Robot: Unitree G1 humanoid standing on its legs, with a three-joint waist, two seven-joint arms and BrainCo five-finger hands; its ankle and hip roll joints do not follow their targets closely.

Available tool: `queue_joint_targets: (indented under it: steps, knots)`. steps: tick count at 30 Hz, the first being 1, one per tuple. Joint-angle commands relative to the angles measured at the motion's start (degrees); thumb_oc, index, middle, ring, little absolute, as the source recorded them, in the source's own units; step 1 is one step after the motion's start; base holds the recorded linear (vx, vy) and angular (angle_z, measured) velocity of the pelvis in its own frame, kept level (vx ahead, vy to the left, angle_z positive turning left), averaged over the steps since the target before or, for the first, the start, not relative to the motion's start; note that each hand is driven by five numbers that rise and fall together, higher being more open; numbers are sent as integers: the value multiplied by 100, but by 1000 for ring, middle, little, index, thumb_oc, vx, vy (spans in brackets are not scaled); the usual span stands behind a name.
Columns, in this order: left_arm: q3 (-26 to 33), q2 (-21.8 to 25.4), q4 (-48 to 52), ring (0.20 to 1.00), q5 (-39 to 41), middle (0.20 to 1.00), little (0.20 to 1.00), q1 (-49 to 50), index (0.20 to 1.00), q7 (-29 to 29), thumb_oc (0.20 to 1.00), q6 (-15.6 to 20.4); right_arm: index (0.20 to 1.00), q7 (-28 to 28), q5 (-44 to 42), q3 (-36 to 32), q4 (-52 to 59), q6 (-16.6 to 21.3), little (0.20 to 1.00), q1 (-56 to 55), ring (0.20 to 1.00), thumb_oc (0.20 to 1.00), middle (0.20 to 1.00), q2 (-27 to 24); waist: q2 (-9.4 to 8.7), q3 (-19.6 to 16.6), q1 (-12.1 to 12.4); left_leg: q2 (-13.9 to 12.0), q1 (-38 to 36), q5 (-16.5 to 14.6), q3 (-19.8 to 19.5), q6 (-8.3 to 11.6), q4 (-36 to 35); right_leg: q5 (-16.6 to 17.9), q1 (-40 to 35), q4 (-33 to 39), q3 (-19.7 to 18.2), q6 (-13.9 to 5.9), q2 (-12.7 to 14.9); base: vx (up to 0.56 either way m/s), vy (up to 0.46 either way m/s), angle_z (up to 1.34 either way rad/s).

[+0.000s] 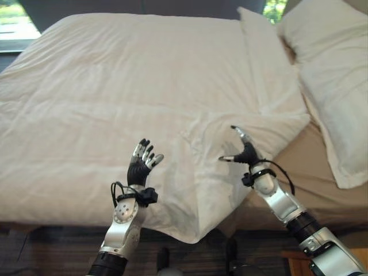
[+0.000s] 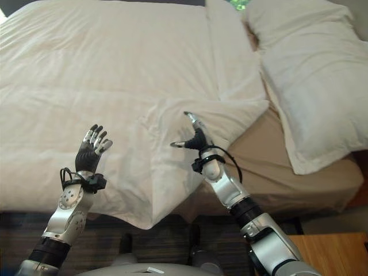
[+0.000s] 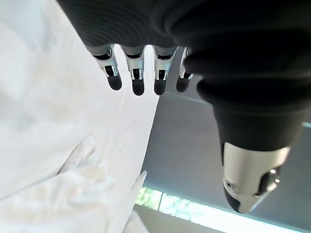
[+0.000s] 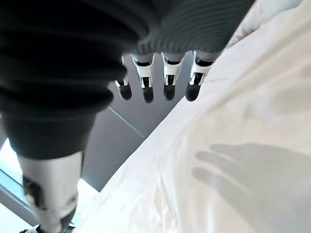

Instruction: Making the bed.

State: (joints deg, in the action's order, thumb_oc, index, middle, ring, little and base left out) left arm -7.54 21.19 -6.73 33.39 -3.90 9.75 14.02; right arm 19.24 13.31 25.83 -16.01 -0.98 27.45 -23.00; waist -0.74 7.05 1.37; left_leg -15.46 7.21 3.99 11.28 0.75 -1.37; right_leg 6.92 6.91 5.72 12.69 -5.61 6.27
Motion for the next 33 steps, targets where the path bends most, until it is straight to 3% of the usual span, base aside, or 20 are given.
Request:
queue_joint_targets:
  steps: [1, 6, 11, 12, 16, 21, 27, 28, 29, 33]
  knots:
    - [305, 500, 548, 1000, 168, 1000, 1000, 6, 1000, -53, 1000, 382, 1000, 654, 849, -200, 138, 27, 1000, 1388, 1000, 1000, 1000, 140, -368, 45, 335, 616, -198, -975, 869, 266, 384, -500, -73, -72, 685, -103, 676, -12, 40, 70]
    - [226, 722, 444, 1000, 256, 1000, 1000, -53, 1000, 11, 1000, 373, 1000, 1271, 685, -15, -1692, -206, 1000, 3011, 1000, 1000, 1000, 151, -219, 166, 683, 612, -224, -584, 687, 310, -363, -498, 119, -72, 892, -80, 519, 16, -14, 45]
    - [121, 945, 354, 1000, 161, 1000, 1000, -167, 1000, 93, 1000, 482, 1000, 1627, 762, 363, -3173, -311, 1000, 4126, 1000, 1000, 1000, -26, -122, 410, 845, 516, -94, -438, 717, 400, -363, -407, 326, -72, 935, -84, 481, -28, -8, 20]
    - [114, 1041, 344, 1000, 144, 1000, 1000, -190, 1000, 109, 1000, 536, 1000, 1766, 770, 498, -3855, -440, 1000, 4460, 1000, 1000, 1000, -250, -72, 509, 899, 485, 49, -348, 708, 447, -363, -378, 442, -72, 940, -109, 500, -25, 1, 3]
    - [95, 1032, 312, 1000, 175, 1000, 1000, -205, 1000, 137, 1000, 599, 1000, 1964, 771, 661, -4546, -582, 1000, 4742, 1000, 1000, 1000, -560, 2, 571, 945, 447, 293, -237, 696, 522, -363, -342, 644, -72, 964, -160, 523, 4, 8, 7]
    - [76, 927, 256, 1000, 249, 1000, 1000, -224, 1000, 127, 1000, 687, 1000, 1674, 776, 936, -5028, -520, 1000, 4836, 1000, 1000, 1000, -923, 61, 657, 959, 360, 605, -102, 717, 631, -363, -295, 915, -72, 995, -247, 559, -5, 8, 2]
    - [-68, 858, 299, 1000, 150, 1000, 1000, -376, 1000, 119, 1000, 739, 1000, 1478, 553, 947, -5488, -388, 1000, 4576, 1000, 1000, 1000, -872, 103, 704, 933, 355, 671, -83, 724, 656, -363, -253, 1001, -72, 961, -302, 578, -7, 21, -4]
    - [-170, 840, 314, 1000, 129, 1000, 1000, -398, 1000, 65, 1000, 719, 495, 1368, 451, 908, -5676, -358, 495, 4425, 495, 495, 495, -780, 109, 704, 919, 360, 629, -107, 735, 643, -363, -251, 979, -72, 948, -309, 594, -7, 40, -2]
    - [-192, 838, 322, 1000, 126, 1000, 1000, -394, 1000, 49, 1000, 707, 200, 1322, 427, 901, -5714, -359, 200, 4377, 200, 200, 200, -753, 108, 704, 913, 365, 601, -122, 743, 635, -363, -253, 964, -72, 932, -307, 596, -8, 36, -2]
    - [-261, 808, 378, 1000, 66, 1000, 1000, -377, 1000, 14, 1000, 644, 200, 1241, 326, 760, -5664, -321, 200, 4043, 200, 200, 200, -658, 19, 678, 828, 385, 408, -231, 791, 580, -363, -248, 846, -72, 884, -306, 627, -12, 26, -2]
